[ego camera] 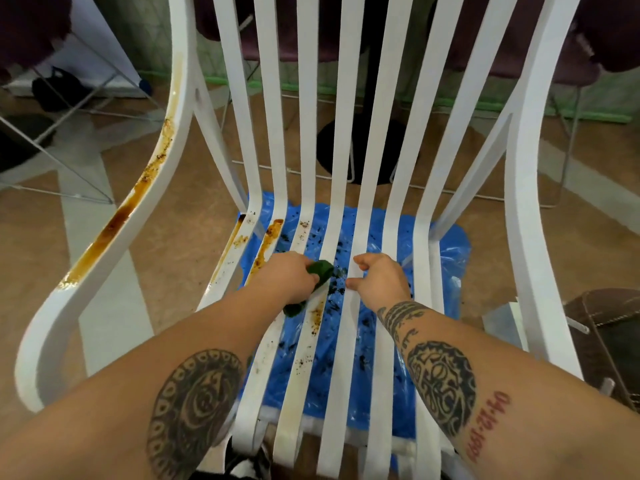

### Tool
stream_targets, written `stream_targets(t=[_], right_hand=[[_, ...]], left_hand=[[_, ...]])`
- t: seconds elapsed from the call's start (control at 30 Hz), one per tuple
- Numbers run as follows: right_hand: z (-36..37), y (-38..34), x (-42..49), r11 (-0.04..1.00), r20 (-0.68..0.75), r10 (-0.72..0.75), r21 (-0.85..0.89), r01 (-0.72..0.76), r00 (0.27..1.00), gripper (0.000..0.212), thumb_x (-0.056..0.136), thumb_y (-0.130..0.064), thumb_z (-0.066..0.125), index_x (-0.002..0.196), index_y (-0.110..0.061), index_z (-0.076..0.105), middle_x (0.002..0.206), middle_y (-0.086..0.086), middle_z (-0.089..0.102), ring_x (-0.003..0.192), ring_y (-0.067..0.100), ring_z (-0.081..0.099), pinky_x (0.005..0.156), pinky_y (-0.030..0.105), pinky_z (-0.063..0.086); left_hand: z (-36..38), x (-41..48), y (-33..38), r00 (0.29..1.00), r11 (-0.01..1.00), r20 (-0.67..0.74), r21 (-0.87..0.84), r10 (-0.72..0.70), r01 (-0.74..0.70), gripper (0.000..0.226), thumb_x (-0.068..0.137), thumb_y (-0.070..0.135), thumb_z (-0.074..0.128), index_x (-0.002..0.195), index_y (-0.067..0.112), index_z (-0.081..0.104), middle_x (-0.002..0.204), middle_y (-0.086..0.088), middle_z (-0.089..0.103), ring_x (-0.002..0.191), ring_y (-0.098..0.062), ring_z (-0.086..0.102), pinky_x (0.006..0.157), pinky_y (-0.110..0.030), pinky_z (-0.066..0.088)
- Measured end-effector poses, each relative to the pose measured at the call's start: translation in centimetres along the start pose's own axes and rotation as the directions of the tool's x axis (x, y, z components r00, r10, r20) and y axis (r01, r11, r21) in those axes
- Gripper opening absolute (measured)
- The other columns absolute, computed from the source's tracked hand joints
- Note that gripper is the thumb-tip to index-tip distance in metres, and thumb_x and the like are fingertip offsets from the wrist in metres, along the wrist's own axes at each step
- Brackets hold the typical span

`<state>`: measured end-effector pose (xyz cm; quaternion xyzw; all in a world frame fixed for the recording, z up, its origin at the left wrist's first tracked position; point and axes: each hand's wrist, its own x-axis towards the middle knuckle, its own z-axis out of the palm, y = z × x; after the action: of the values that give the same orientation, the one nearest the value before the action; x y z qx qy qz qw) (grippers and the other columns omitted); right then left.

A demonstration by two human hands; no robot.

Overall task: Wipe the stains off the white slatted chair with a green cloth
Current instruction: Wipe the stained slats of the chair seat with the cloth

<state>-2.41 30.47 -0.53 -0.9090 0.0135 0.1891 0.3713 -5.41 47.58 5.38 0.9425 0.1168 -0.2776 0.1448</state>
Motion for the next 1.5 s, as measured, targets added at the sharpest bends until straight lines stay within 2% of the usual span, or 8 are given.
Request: stream_targets(t=[0.3,0.47,0.57,0.73,0.83,1.03,1.23,1.5], right_hand=[[-0.1,-0.3,-0.4,1.0,0.003,0.016,0.002,-0.016,1.0,0.061,0.087,-0.023,0.08,0.143,-0.016,0.056,0.143,0.004,0.059,0.127,0.024,0.057,0.109,0.036,0.046],[-0.4,-0.9,-1.4,0.997,0.04,0.02,-0.071,-0.017,0.999,0.063,0.09,-0.018,0.075,0.148,-0.016,0.05,0.148,0.005,0.054,0.13,0.026,0.055,0.11,0.037,0.046],[-0.8,-0.9,-3.1,0.999,0.102,0.035,-0.008,-0.035,0.994,0.064,0.092,-0.008,0.07,0.15,-0.019,0.047,0.153,0.005,0.048,0.132,0.027,0.052,0.111,0.034,0.044],[0.9,-0.1,-7.0,0.993,0.038,0.079,0.08,-0.082,0.996,0.065,0.093,-0.018,0.072,0.151,-0.016,0.045,0.147,0.01,0.053,0.121,0.028,0.059,0.109,0.038,0.046],[2.0,0.2,-8.0,0.996,0.027,0.094,0.008,-0.094,0.995,0.065,0.093,-0.023,0.072,0.151,-0.014,0.045,0.15,0.009,0.051,0.132,0.027,0.053,0.108,0.033,0.042],[1.7,-0.2,-7.9,0.994,0.054,0.104,-0.05,-0.101,0.993,0.063,0.093,-0.027,0.073,0.149,-0.014,0.048,0.15,0.009,0.051,0.133,0.026,0.052,0.109,0.032,0.042],[0.1,-1.1,-7.9,0.973,0.16,0.095,-0.223,-0.058,0.983,0.049,0.093,-0.024,0.07,0.137,-0.005,0.058,0.139,0.013,0.059,0.125,0.03,0.057,0.104,0.035,0.048],[0.7,-0.8,-8.9,0.908,0.239,0.008,-0.409,0.094,0.971,0.062,0.094,-0.032,0.069,0.144,-0.006,0.043,0.14,0.015,0.054,0.122,0.032,0.055,0.098,0.039,0.051]], left_hand=[[2.1,-0.6,0.3,0.998,0.992,0.057,0.118,0.04,-0.047,0.043,0.106,0.036,0.047,0.147,0.022,0.051,0.14,-0.015,0.055,0.115,-0.032,0.06,0.099,-0.042,0.054],[1.8,-1.7,-0.3,0.994,1.0,0.109,0.016,0.008,-0.01,0.038,0.095,0.032,0.068,0.131,0.021,0.068,0.112,-0.006,0.069,0.098,-0.026,0.068,0.089,-0.039,0.059],[0.7,-2.2,-0.8,0.98,0.998,0.197,0.061,0.002,-0.014,0.04,0.093,0.036,0.071,0.129,0.02,0.07,0.124,-0.005,0.069,0.108,-0.024,0.065,0.096,-0.038,0.055],[2.1,-3.0,-1.3,0.997,0.975,-0.08,-0.224,-0.002,-0.016,0.05,0.094,0.047,0.065,0.14,0.027,0.06,0.138,-0.006,0.062,0.104,-0.021,0.065,0.087,-0.031,0.056],[4.6,-3.3,-0.5,0.999,0.992,-0.046,-0.122,0.012,-0.017,0.062,0.095,0.046,0.064,0.151,0.025,0.046,0.147,-0.013,0.052,0.119,-0.031,0.06,0.098,-0.043,0.055],[4.8,-3.4,-0.1,1.0,0.998,-0.005,0.057,0.011,-0.01,0.052,0.095,0.04,0.067,0.141,0.018,0.057,0.125,-0.012,0.063,0.104,-0.028,0.065,0.089,-0.04,0.059],[3.7,-3.2,-0.3,0.995,0.997,0.057,0.008,-0.077,0.076,0.033,0.092,0.013,0.063,0.125,0.015,0.07,0.101,-0.009,0.068,0.073,-0.025,0.065,0.076,-0.04,0.064],[7.0,-6.7,-0.7,0.999,1.0,-0.037,-0.002,-0.004,0.004,0.046,0.103,0.033,0.054,0.148,0.026,0.049,0.136,-0.013,0.06,0.108,-0.031,0.065,0.089,-0.042,0.059]])
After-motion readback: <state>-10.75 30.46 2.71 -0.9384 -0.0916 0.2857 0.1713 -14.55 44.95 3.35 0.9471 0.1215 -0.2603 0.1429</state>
